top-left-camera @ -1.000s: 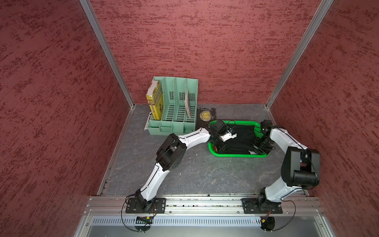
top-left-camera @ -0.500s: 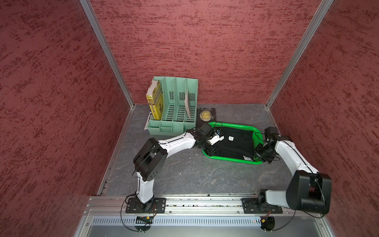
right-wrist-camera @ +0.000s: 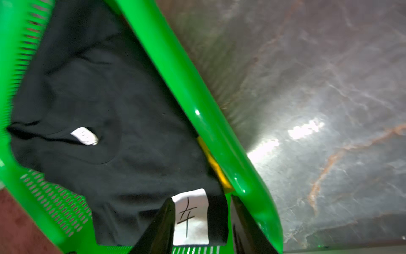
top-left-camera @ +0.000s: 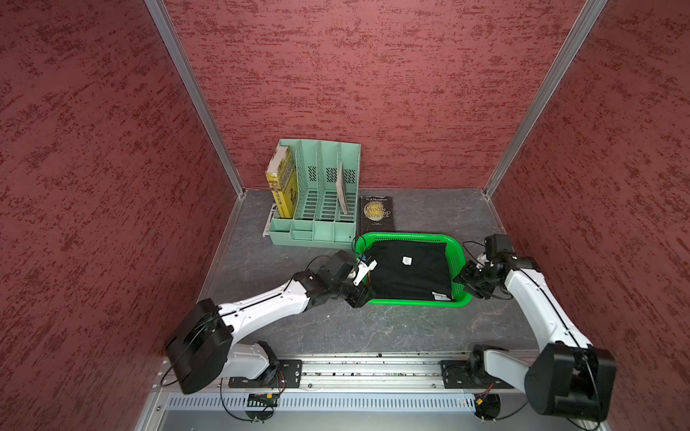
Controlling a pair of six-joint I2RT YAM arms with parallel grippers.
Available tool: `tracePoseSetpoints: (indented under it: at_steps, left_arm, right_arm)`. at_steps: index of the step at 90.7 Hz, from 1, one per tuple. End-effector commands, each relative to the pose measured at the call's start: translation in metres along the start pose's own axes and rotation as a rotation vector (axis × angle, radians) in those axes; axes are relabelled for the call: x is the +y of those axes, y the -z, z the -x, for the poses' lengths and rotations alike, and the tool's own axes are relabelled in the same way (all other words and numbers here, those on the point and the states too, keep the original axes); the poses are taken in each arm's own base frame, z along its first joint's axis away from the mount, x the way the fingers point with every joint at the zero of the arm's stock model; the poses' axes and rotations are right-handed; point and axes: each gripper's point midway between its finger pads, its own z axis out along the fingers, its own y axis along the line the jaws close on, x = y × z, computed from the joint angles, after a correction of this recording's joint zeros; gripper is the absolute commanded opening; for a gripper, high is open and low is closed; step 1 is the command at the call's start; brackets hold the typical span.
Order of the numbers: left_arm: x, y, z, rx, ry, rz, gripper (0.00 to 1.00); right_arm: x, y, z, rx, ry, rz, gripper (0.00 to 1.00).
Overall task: Put the folded t-shirts into the basket
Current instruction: Move the bin to the center of the board, then reset both arms
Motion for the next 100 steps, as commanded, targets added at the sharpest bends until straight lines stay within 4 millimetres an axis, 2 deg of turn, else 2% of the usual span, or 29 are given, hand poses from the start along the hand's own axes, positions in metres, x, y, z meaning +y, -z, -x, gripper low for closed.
tracePoseSetpoints:
  at_steps: [1, 7, 12, 16, 22, 29, 34, 37, 39, 43, 46, 53, 60, 67, 72, 78, 85, 90, 96, 100]
  left_arm:
    - [0.042, 0.010, -0.066, 0.144, 0.180, 0.204, 0.51]
    - [0.052, 0.022, -0.061, 0.086, 0.209, 0.261, 0.50]
    - [0.061, 0.033, -0.055, 0.035, 0.232, 0.312, 0.51]
    - [0.067, 0.045, -0.048, -0.018, 0.248, 0.349, 0.54]
    - [0.069, 0.061, -0.036, -0.099, 0.265, 0.368, 0.54]
    - [0.072, 0.092, -0.016, -0.254, 0.286, 0.398, 0.52]
    - [0.075, 0.118, -0.003, -0.383, 0.274, 0.425, 0.53]
    - [0.078, 0.134, 0.004, -0.467, 0.258, 0.446, 0.60]
    - [0.077, 0.145, 0.010, -0.526, 0.241, 0.446, 0.71]
    - [0.081, 0.165, 0.022, -0.643, 0.225, 0.475, 0.96]
    - [0.087, 0.180, 0.027, -0.717, 0.224, 0.516, 1.00]
    - [0.104, 0.200, 0.033, -0.795, 0.213, 0.635, 1.00]
    - [0.131, 0.202, 0.034, -0.784, 0.232, 0.759, 1.00]
    - [0.168, 0.191, 0.023, -0.741, 0.324, 0.838, 1.00]
    - [0.197, 0.184, 0.011, -0.710, 0.388, 0.868, 1.00]
    - [0.219, 0.178, 0.003, -0.669, 0.432, 0.848, 1.00]
    - [0.227, 0.180, 0.009, -0.700, 0.419, 0.760, 1.00]
    - [0.227, 0.184, 0.016, -0.728, 0.357, 0.720, 1.00]
    - [0.221, 0.176, 0.019, -0.703, 0.156, 0.700, 1.00]
    - [0.224, 0.173, 0.016, -0.702, 0.067, 0.738, 1.00]
  right_arm:
    - [0.040, 0.025, 0.006, -0.094, 0.121, 0.161, 0.54]
    - [0.035, 0.036, 0.017, -0.167, 0.128, 0.112, 0.57]
    - [0.024, 0.042, 0.028, -0.225, 0.114, 0.035, 0.58]
    - [0.019, 0.041, 0.032, -0.244, 0.114, 0.006, 0.60]
    - [0.023, 0.037, 0.036, -0.261, 0.164, 0.026, 0.61]
    - [0.020, 0.037, 0.044, -0.315, 0.185, 0.008, 0.65]
    - [0.013, 0.042, 0.052, -0.384, 0.156, -0.025, 0.76]
    - [0.011, 0.047, 0.058, -0.436, 0.155, -0.033, 0.84]
    - [0.009, 0.050, 0.060, -0.465, 0.160, -0.038, 0.94]
    - [0.007, 0.060, 0.069, -0.550, 0.163, -0.044, 0.98]
    - [0.005, 0.068, 0.075, -0.620, 0.161, -0.051, 0.98]
    - [0.003, 0.082, 0.085, -0.760, 0.186, -0.040, 0.98]
    - [-0.001, 0.089, 0.092, -0.891, 0.238, -0.045, 0.98]
    - [-0.002, 0.088, 0.093, -0.994, 0.300, -0.020, 0.98]
    - [0.010, 0.082, 0.089, -1.053, 0.378, 0.072, 0.98]
    - [0.029, 0.076, 0.079, -1.134, 0.534, 0.204, 0.98]
    - [0.039, 0.060, 0.069, -1.185, 0.677, 0.277, 0.98]
    - [0.033, 0.041, 0.074, -1.139, 0.689, 0.231, 0.98]
    - [0.030, 0.019, 0.080, -1.083, 0.686, 0.205, 0.98]
    - [0.035, 0.013, 0.082, -1.092, 0.715, 0.231, 0.98]
